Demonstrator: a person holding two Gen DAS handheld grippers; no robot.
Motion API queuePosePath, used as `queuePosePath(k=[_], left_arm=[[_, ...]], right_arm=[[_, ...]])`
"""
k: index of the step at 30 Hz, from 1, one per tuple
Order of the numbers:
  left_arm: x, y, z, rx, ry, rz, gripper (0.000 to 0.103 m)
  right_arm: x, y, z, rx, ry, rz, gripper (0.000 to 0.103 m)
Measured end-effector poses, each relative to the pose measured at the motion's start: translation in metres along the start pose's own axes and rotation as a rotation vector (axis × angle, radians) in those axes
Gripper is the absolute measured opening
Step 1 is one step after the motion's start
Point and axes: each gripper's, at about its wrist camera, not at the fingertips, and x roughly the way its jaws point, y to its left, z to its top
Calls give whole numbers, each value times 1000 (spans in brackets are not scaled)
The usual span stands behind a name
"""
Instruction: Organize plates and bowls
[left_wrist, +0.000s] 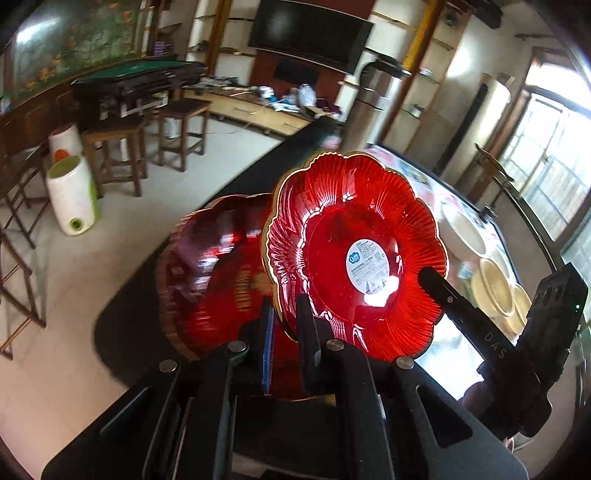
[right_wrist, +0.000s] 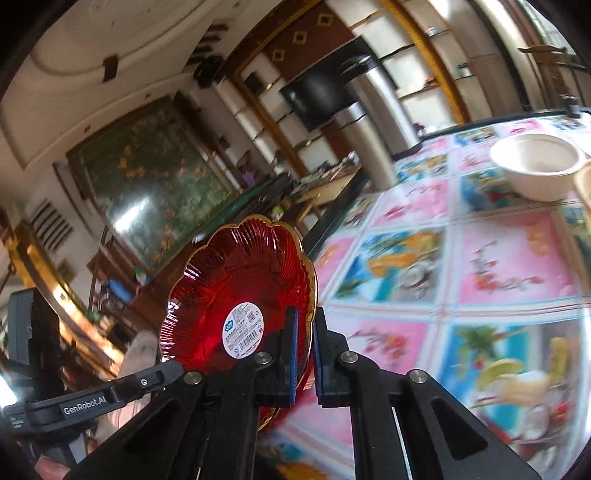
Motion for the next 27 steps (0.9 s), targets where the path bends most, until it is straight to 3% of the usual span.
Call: queuePosePath(k=[9,19,24,27], left_arm=[[20,34,-2,-61,10,61,9],[28,31,-4,19,5,144,10],[21,28,-1,71,-52,198,10],[19,37,0,52,-60,191,10]], right_arm=[[53,31,-18,-52,130,-64,8],[72,36,-25,-109,175,-146,11],[74,42,-26,-158,165,-201,9],[73,45,-26,-167,162,-214,9]])
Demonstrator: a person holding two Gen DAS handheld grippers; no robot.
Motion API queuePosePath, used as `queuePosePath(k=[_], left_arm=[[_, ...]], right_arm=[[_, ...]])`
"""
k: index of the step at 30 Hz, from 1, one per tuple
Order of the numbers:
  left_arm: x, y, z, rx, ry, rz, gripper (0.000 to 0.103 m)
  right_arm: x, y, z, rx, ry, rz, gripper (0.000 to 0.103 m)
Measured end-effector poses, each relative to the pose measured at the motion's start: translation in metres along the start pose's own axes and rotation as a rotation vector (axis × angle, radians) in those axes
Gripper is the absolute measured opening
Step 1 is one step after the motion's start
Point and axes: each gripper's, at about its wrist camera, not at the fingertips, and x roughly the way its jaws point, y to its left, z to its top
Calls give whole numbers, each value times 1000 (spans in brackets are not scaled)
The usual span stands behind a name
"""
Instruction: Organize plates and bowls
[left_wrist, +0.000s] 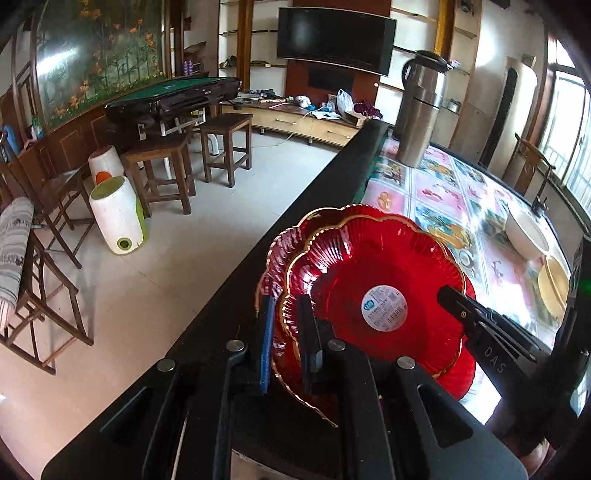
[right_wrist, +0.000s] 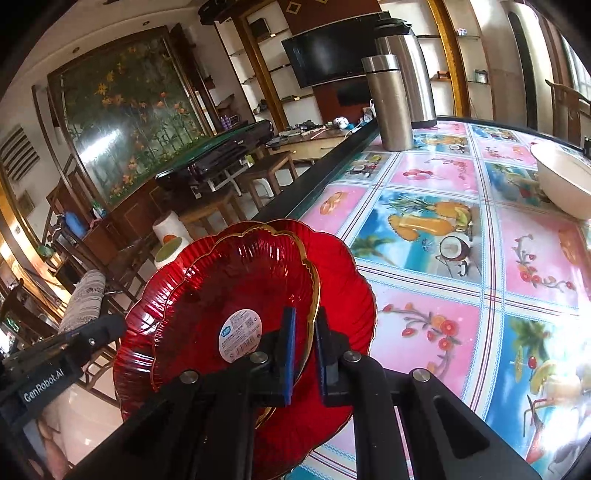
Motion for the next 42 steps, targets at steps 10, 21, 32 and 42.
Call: queuePosePath(k=[10,21,32,42], left_arm=[[-20,12,5,-37,-97,-13,10],[-31,-15,1,39,-111,-69,19],[-53,-131,12,265,-14,-373,55],[-52,-236,33,341,268,-593,56]], right_arm=[[-23,0,3,-38,-54,30,50],[-94,-42,2,-12,-221,-4,59],[-197,-168,-4,206,-347,-197,65],[-237,-292,1,492,-215,-213,66]])
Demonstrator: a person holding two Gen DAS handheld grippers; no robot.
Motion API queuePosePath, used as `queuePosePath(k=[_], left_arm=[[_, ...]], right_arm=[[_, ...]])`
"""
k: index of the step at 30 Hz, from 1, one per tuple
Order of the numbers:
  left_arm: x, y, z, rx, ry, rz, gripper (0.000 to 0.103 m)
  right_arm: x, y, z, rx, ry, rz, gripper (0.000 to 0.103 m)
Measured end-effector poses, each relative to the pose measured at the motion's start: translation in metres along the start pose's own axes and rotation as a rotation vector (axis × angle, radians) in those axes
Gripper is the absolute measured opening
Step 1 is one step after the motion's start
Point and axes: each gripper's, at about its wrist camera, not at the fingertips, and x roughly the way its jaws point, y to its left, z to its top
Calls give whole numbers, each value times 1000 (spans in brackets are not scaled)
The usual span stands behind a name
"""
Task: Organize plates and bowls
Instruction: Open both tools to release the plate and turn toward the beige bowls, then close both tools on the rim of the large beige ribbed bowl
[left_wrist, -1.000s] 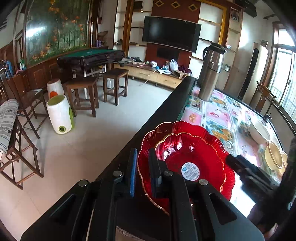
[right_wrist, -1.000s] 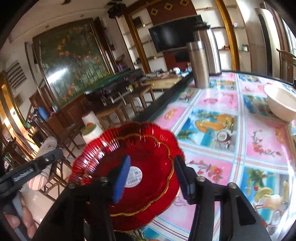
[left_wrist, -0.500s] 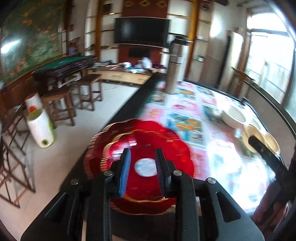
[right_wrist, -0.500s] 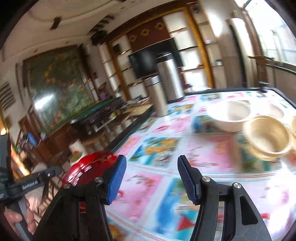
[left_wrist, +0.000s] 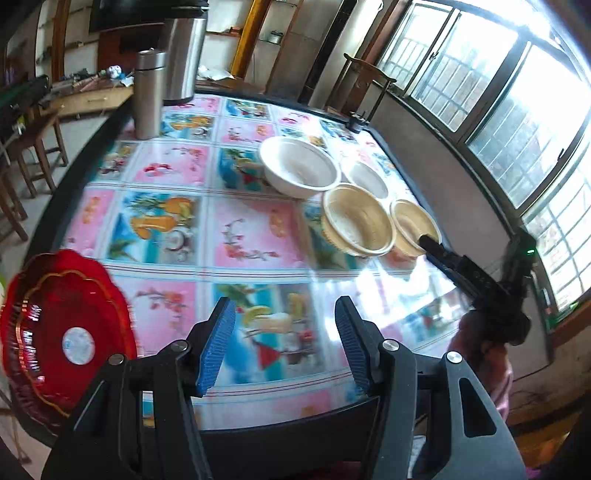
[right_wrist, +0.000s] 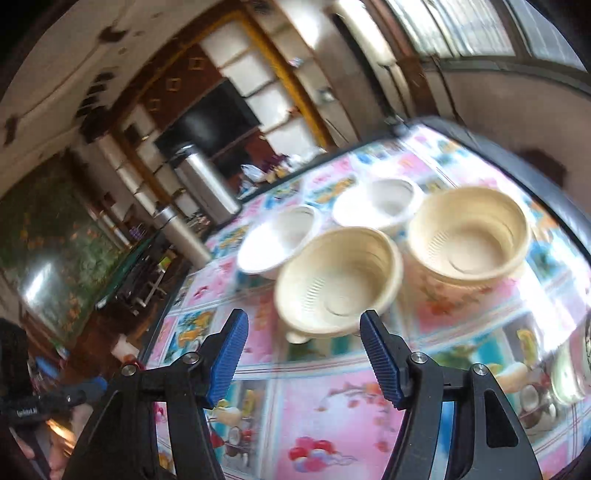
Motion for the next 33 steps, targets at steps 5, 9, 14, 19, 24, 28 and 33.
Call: queuePosePath(k=[5,9,14,19,24,28,33], left_arm=[[22,-15,3,-18,35,-6,71],[46,-24,22,-45,91,-63,71],[72,-30,49,-95,129,-102,71],[102,-28,60,-169,155,-109,71],[130,-24,60,-281,135,-179,71],[150,-30,63,-290,92,-175,71],[176,-40,74,-292,103,-170,71]], right_arm=[[17,-48,4,148,80,16,66],[29,-54,16,180,100,32,66],[52,-54,32,227,146,27,67],[68,-66,38,296,174,48,67],[79,-73,37,322,135,97,67],[83,-81,36,325,142,96,67],[86,-82,36,326,157,113,67]])
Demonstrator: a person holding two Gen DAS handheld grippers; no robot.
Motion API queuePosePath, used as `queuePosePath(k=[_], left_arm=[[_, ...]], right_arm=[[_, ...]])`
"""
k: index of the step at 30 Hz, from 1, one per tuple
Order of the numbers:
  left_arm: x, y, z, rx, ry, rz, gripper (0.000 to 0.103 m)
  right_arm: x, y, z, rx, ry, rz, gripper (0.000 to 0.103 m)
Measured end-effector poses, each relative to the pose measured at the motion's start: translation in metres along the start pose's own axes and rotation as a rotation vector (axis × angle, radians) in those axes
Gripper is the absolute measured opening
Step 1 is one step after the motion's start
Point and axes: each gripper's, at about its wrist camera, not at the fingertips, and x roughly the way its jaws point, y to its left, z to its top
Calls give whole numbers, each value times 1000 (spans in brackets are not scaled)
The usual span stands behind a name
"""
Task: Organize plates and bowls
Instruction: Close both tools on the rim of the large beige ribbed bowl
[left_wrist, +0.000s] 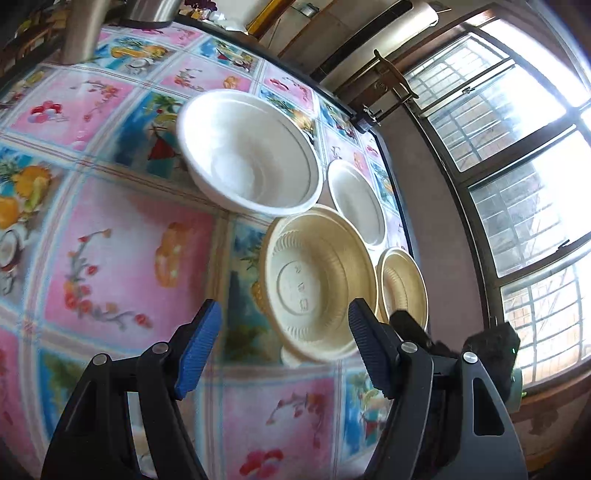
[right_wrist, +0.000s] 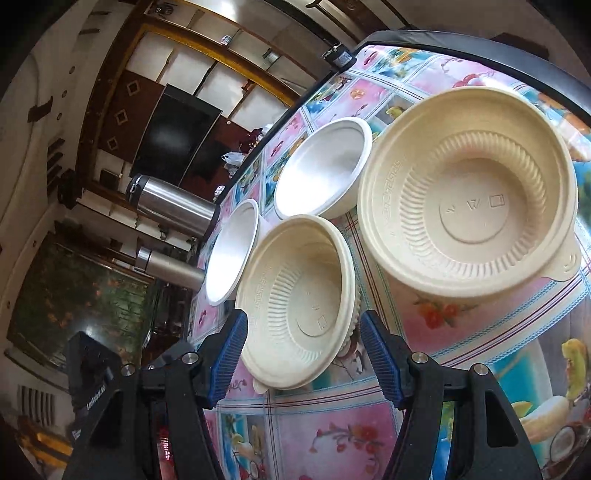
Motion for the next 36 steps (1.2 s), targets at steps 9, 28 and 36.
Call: queuePosePath(k=[9,28,36], left_arm=[[23,-11,5,15,-1,40,71],[29,-11,8,9,-51,60,54],[37,-6,8,3,-40,92,30]], right_arm=[[11,-16,6,76,15,31,67],[20,-18,9,83,-37,-74,28],[22,-15,8,74,-45,-92,18]])
